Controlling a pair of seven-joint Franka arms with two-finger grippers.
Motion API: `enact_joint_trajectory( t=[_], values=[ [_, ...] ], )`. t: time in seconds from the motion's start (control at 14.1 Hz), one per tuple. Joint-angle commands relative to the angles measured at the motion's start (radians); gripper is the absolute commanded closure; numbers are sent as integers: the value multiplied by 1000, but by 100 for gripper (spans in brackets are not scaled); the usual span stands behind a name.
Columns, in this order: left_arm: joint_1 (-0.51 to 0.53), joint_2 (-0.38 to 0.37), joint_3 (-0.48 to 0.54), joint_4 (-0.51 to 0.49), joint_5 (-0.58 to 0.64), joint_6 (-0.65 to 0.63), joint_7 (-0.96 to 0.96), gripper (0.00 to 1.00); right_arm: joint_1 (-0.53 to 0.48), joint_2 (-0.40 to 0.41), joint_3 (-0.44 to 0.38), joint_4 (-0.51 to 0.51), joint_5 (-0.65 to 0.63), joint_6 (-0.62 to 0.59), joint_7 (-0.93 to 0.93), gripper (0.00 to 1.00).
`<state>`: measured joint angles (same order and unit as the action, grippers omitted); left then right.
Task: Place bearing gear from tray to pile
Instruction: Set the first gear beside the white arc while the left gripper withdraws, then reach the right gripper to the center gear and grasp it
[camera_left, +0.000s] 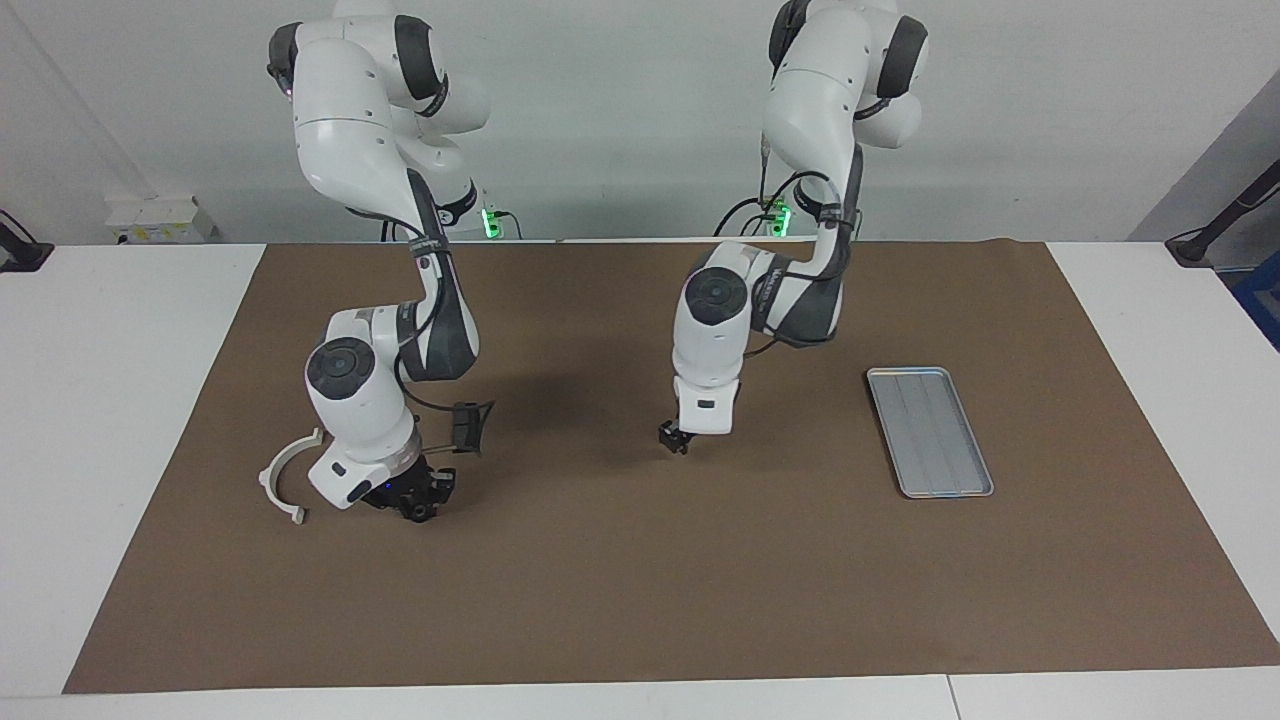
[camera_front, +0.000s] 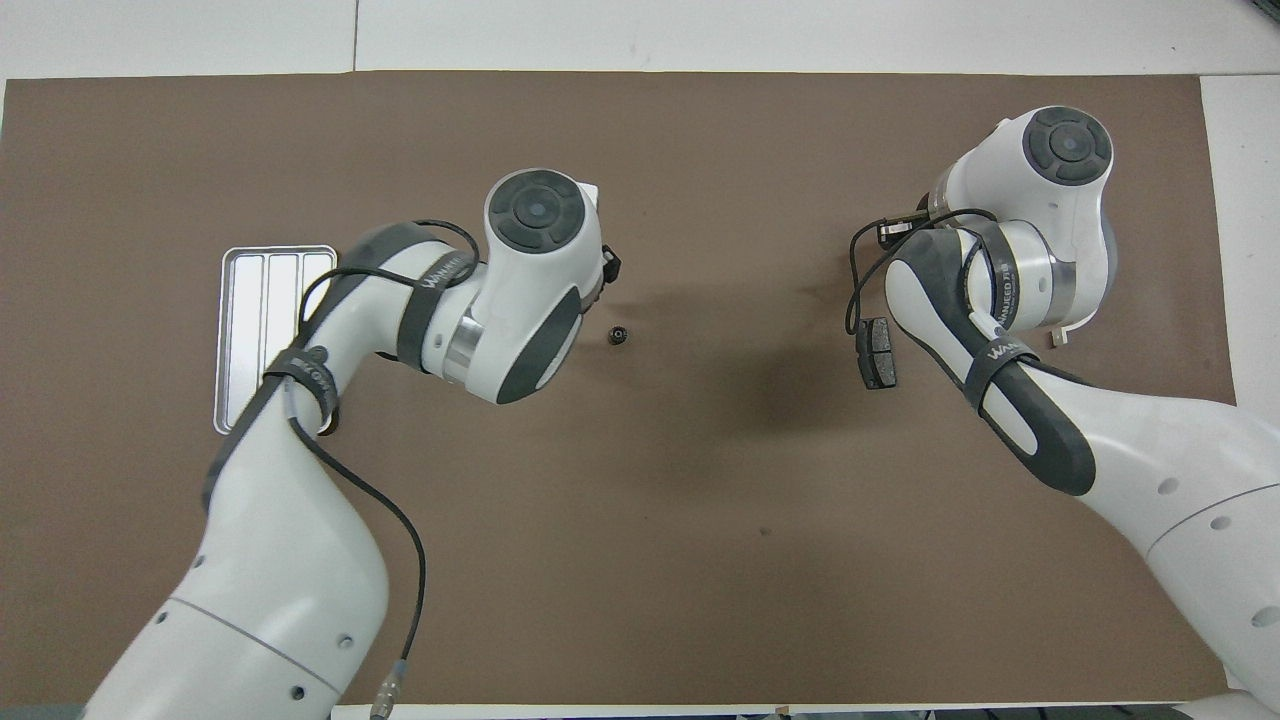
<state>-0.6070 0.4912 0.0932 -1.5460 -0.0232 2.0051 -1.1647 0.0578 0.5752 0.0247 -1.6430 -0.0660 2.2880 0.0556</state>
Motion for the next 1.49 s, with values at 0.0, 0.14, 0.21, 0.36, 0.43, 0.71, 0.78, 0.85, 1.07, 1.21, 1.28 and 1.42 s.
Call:
enact_joint_trajectory(
  t=[0.0, 0.14, 0.21, 0.36, 0.43, 0.71, 0.78, 0.85, 1.07, 1.21, 1.28, 1.42],
  values=[
    [134, -188, 0, -54, 14, -147, 116, 0, -21, -11, 14, -34, -18, 33, -11, 67],
    [264, -285, -1, -54, 14, -270, 303, 0, -10, -18, 12, -29, -18, 13, -2, 0],
    [318, -327, -1, -54, 14, -345, 433, 0, -6, -29, 12, -28, -18, -5, 3, 0],
    [421, -408, -1, -60, 14, -436, 644, 0, 25, -76, 12, -9, -18, -108, 54, 0],
    [467, -454, -1, -68, 12, -462, 710, 0, 48, -104, 12, 5, -18, -164, 90, 0],
    [518, -533, -7, -101, 14, -552, 848, 0, 183, -184, 23, 23, -6, -303, 381, 0],
    [532, -537, -12, -103, 14, -552, 878, 0, 227, -186, 23, 26, -5, -311, 470, 0],
    [556, -543, -17, -114, 14, -545, 910, 0, 272, -187, 24, 29, -2, -318, 548, 0],
    [601, -572, -70, -184, 14, -522, 942, 0, 358, -195, 27, 34, 6, -318, 732, 0],
    [602, -580, -70, -195, 12, -494, 945, 0, 381, -195, 43, 35, 29, -317, 806, 0],
    [605, -580, -70, -197, 12, -481, 945, 0, 395, -193, 49, 37, 31, -312, 838, 0],
    [605, -579, -67, -200, 12, -477, 932, 0, 437, -184, 47, 46, 34, -300, 909, 0]
  ],
)
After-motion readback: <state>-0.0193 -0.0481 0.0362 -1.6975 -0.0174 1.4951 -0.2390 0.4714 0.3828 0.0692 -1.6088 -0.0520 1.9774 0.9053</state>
